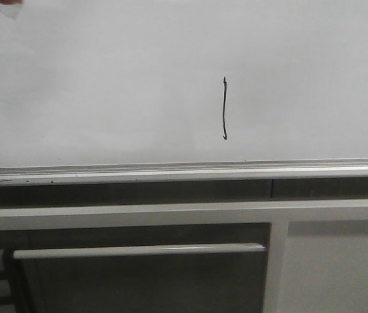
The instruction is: Write number 1 on whiteboard
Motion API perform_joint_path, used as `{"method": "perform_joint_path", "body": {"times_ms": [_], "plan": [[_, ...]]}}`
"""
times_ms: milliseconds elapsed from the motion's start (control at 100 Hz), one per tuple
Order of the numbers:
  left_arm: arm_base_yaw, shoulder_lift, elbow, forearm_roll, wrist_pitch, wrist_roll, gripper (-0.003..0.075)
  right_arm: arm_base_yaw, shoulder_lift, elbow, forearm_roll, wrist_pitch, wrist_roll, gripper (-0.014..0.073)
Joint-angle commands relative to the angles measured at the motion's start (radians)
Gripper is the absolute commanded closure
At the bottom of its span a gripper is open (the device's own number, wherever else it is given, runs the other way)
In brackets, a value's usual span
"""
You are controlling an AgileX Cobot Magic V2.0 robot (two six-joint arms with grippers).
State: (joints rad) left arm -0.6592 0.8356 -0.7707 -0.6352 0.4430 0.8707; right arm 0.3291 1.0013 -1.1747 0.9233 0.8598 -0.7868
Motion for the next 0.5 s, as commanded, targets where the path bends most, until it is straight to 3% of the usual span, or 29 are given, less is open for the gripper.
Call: {"method": "perform_joint_path", "body": {"times_ms": [0,310,490], "plan": [[0.001,-0.048,0.023,-0.026,-0.198,-0.048,0.0741,-0.019,-0.064,-0.037,0.05,-0.059,-0.001,0.0239],[0.001,-0.069,0.126,-0.035,-0.559,-0.051,0.0741,-0.019,-0.161,-0.033,0.048,-0.064,-0.001,0.0239],[0.001,-0.069,0.159,-0.035,-0.692,-0.042,0.0741,-0.019,-0.165,-0.033,0.047,-0.06,-0.001,0.0239]]}}
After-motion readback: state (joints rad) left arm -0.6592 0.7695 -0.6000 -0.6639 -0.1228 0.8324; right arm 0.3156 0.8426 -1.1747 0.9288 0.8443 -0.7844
